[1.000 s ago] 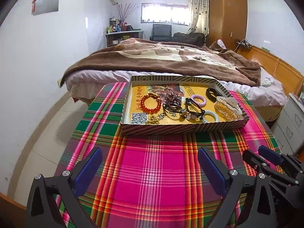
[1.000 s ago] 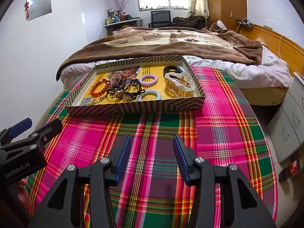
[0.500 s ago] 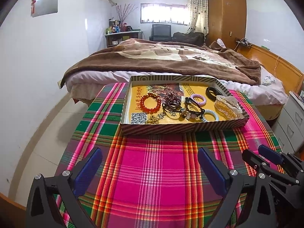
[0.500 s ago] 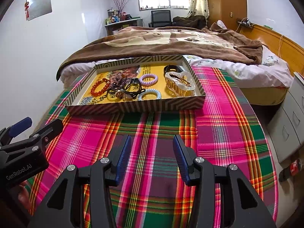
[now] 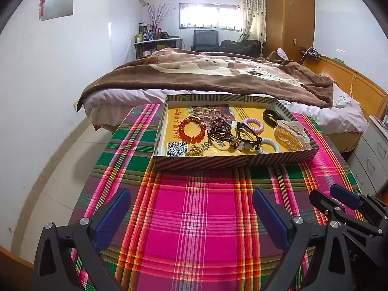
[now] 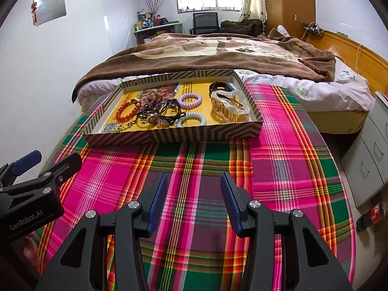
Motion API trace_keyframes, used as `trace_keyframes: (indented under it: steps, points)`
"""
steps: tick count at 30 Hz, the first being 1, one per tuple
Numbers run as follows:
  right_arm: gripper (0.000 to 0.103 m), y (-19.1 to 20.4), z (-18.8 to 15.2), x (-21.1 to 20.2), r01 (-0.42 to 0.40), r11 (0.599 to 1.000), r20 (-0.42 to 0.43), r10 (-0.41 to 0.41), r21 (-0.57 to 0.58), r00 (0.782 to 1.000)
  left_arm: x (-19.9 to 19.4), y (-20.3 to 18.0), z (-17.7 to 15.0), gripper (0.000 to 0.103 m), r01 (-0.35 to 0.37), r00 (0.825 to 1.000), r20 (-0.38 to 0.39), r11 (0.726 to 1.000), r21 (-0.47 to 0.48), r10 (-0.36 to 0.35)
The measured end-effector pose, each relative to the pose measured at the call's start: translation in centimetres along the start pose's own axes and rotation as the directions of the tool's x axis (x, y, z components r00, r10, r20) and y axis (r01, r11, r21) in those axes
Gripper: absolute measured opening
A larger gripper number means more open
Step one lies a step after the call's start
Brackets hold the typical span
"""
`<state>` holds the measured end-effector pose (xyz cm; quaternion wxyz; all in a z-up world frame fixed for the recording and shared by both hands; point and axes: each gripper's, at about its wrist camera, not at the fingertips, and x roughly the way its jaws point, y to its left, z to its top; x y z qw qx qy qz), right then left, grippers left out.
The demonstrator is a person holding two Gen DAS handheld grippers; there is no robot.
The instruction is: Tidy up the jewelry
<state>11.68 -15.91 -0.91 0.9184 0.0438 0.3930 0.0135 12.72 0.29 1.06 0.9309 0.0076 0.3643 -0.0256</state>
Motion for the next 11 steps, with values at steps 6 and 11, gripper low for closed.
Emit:
trace_keyframes:
  steps: [6,11]
  points:
    - [0.047,-0.04,0.01,0.03,0.0,1.0,-0.001,0.0,-0.001,1.0,0.04,-0.03,-0.02,0.101,-0.004,1.0,0.004,1.0,0.001,0.004]
    - [0.047,-0.05,0.03,0.02,0.0,1.0,-0.001,0.0,-0.001,1.0,-0.03,-0.03,-0.03,0.101,-0.005,1.0,0.005,1.0,-0.001,0.005]
